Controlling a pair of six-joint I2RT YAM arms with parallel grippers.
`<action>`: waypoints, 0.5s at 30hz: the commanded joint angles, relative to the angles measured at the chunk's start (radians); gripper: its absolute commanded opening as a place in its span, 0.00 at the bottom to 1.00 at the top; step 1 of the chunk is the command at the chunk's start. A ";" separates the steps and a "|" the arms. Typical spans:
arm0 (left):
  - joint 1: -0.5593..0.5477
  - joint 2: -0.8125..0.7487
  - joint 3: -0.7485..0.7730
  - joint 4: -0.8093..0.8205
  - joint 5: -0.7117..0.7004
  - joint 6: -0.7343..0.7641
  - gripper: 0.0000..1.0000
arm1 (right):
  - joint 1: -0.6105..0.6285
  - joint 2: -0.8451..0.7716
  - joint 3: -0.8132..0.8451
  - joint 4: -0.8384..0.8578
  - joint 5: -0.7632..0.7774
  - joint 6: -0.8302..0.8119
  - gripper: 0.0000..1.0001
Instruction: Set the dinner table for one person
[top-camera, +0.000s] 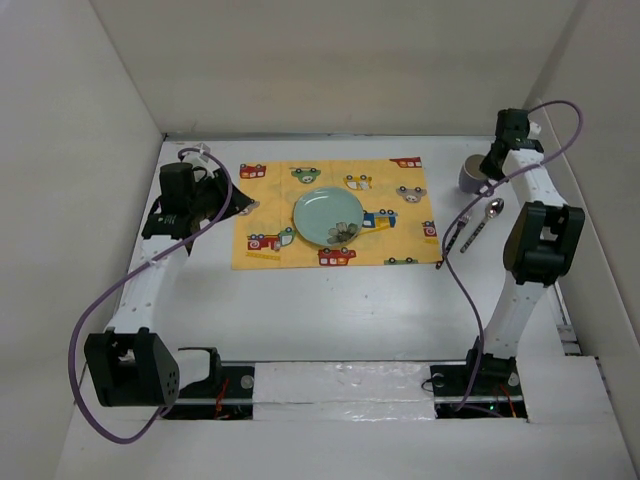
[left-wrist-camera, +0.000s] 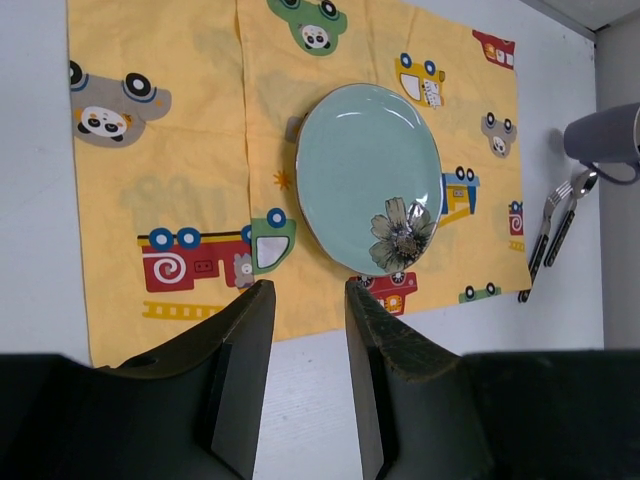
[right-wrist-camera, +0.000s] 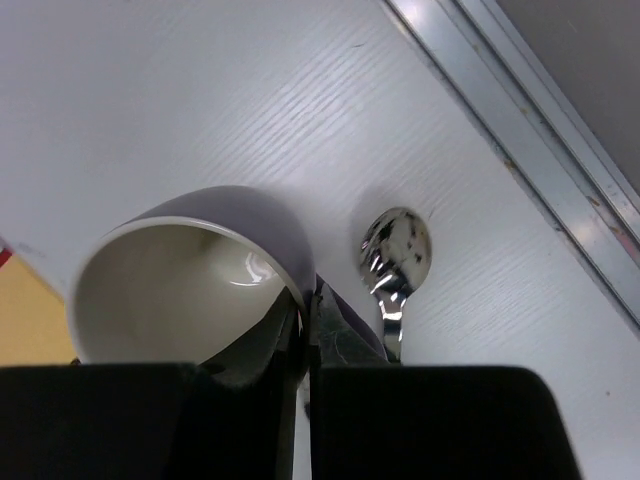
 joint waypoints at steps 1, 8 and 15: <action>-0.001 0.007 0.031 0.016 0.017 0.004 0.31 | 0.091 -0.166 0.030 0.205 -0.013 -0.059 0.00; -0.001 0.015 0.031 0.022 0.032 -0.001 0.31 | 0.209 -0.016 0.253 0.033 -0.140 -0.130 0.00; -0.001 -0.006 0.012 0.016 0.018 0.004 0.31 | 0.242 0.104 0.385 -0.050 -0.173 -0.136 0.00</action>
